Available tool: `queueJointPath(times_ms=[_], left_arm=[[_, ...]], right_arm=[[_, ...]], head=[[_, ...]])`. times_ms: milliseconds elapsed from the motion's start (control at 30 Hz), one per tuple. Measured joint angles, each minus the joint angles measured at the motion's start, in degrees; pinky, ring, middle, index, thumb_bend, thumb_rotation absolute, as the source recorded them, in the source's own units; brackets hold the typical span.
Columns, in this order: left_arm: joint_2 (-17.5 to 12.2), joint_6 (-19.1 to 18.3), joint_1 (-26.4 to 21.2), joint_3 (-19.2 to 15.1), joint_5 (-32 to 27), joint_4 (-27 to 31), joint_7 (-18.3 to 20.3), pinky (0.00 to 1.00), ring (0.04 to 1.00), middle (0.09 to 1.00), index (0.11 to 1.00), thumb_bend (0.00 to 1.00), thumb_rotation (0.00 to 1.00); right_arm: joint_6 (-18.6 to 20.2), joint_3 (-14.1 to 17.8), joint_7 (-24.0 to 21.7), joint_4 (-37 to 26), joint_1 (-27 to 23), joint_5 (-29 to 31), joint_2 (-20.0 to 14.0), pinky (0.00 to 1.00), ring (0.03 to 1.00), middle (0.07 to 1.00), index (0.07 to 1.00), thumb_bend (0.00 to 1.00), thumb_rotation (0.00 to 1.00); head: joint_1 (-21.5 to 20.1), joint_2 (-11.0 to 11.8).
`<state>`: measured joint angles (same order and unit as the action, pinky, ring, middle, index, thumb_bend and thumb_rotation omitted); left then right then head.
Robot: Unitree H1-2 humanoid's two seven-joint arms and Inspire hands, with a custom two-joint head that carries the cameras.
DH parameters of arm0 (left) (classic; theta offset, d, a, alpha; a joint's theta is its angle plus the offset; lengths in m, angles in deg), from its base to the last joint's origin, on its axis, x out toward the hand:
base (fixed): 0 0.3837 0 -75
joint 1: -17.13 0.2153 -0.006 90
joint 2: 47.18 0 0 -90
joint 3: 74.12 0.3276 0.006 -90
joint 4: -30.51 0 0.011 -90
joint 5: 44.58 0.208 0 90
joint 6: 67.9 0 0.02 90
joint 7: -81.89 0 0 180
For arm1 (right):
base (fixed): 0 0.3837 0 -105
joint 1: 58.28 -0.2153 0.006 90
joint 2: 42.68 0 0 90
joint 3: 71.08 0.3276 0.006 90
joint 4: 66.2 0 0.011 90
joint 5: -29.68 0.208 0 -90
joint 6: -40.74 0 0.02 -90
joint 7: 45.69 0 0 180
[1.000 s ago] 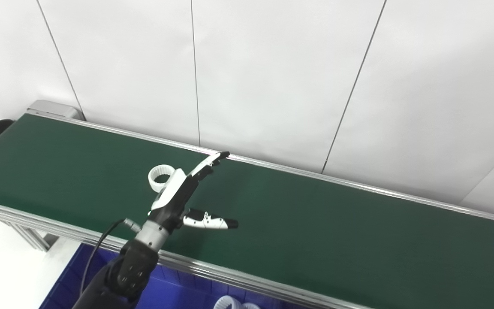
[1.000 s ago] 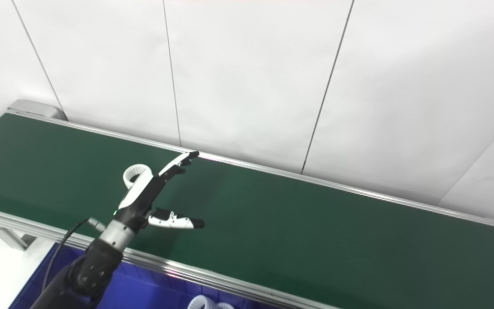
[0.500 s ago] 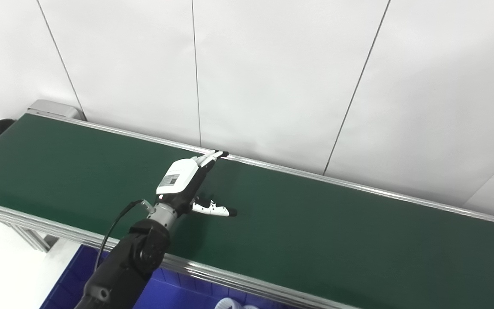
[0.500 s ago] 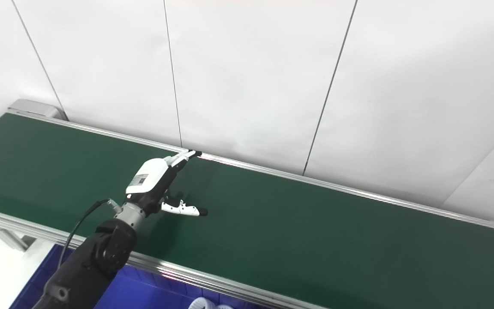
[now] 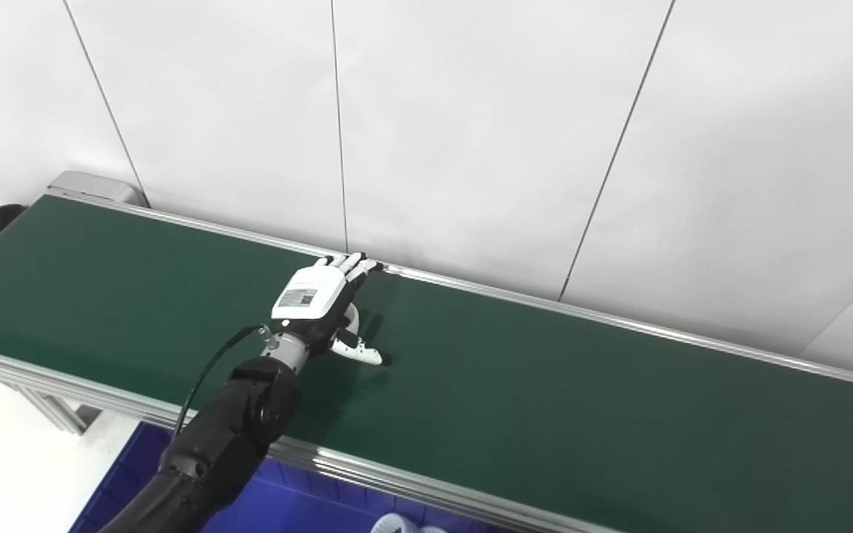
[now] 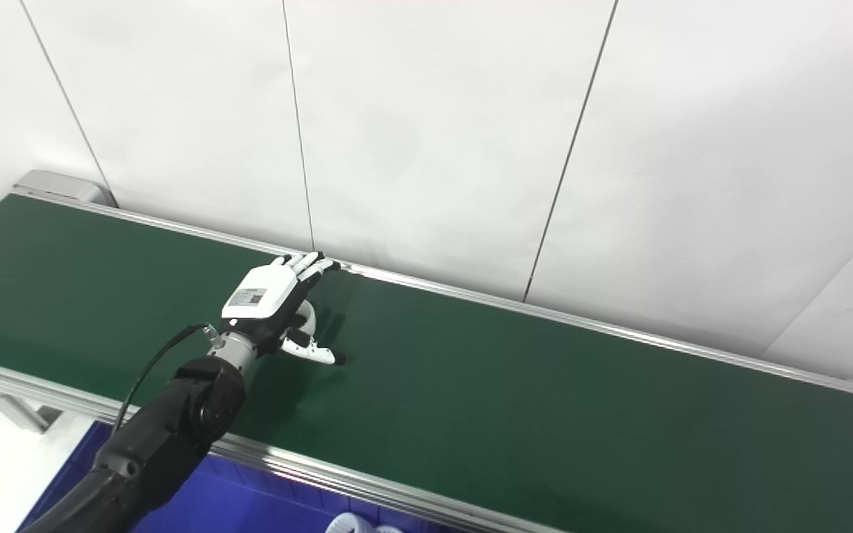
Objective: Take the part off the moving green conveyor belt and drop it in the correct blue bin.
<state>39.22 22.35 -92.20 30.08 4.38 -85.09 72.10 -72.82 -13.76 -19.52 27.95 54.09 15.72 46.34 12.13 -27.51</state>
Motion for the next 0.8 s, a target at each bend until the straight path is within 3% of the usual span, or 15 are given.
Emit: queueJointPath(times_ms=[167, 300, 367, 400, 533, 633, 667, 800], left_arm=[[0.0, -0.3, -1.1, 1.6, -1.0, -1.7, -0.3, 0.99, 0.963, 0.972, 0.861, 0.66, 0.21], [0.0, -0.3, -2.7, 2.4, -2.6, -3.8, -0.3, 0.93, 0.934, 0.953, 0.850, 0.65, 0.15], [0.4, -0.3, -3.3, 2.5, -4.4, -5.0, -0.3, 0.76, 0.855, 0.913, 0.842, 0.64, 0.06], [0.8, -0.3, -3.6, 2.4, -5.8, -5.4, 0.0, 0.62, 0.778, 0.867, 0.830, 0.64, 0.02], [1.5, -0.8, -3.9, 2.4, -8.4, -6.2, 1.2, 0.56, 0.727, 0.812, 0.791, 0.66, 0.01], [1.6, -3.4, -4.2, 2.9, -8.5, -4.2, 2.8, 0.42, 0.558, 0.712, 0.725, 0.64, 0.00], [1.6, -4.7, -4.2, 2.9, -8.5, -3.3, 3.5, 0.36, 0.483, 0.596, 0.688, 0.59, 0.00], [1.5, -9.1, -3.7, 4.1, -7.1, -0.2, 5.5, 0.32, 0.435, 0.505, 0.642, 0.54, 0.00]], right_arm=[[0.0, 0.0, 0.1, 0.0, 0.0, 0.2, 0.0, 0.74, 0.824, 0.806, 0.838, 0.86, 0.41], [0.0, 0.0, 0.1, 0.0, 0.0, 0.3, 0.0, 0.76, 0.829, 0.803, 0.834, 0.86, 0.41], [0.0, -0.1, 0.1, 0.0, 0.0, 0.3, 0.0, 0.76, 0.825, 0.803, 0.836, 0.86, 0.41], [0.0, -0.1, 0.1, 0.0, 0.0, 0.3, 0.0, 0.75, 0.821, 0.799, 0.833, 0.86, 0.41], [0.0, -0.5, 1.4, 0.0, -0.1, 0.1, 0.0, 0.75, 0.815, 0.799, 0.836, 0.86, 0.42], [0.0, -0.5, 1.4, 0.0, -0.1, 0.2, -0.2, 0.74, 0.815, 0.796, 0.829, 0.87, 0.43], [0.0, -0.5, 1.4, 0.0, -0.1, 0.3, -0.2, 0.74, 0.814, 0.796, 0.828, 0.86, 0.44], [0.0, -0.5, 1.5, 0.0, 0.0, 0.2, -0.2, 0.74, 0.815, 0.796, 0.826, 0.86, 0.45]], head=[[-0.2, 0.0], [-0.3, -0.1], [-0.4, -0.2], [-0.4, -0.3], [-0.4, -0.4], [-0.3, -0.5], [-0.2, -0.6], [0.0, -0.8]])
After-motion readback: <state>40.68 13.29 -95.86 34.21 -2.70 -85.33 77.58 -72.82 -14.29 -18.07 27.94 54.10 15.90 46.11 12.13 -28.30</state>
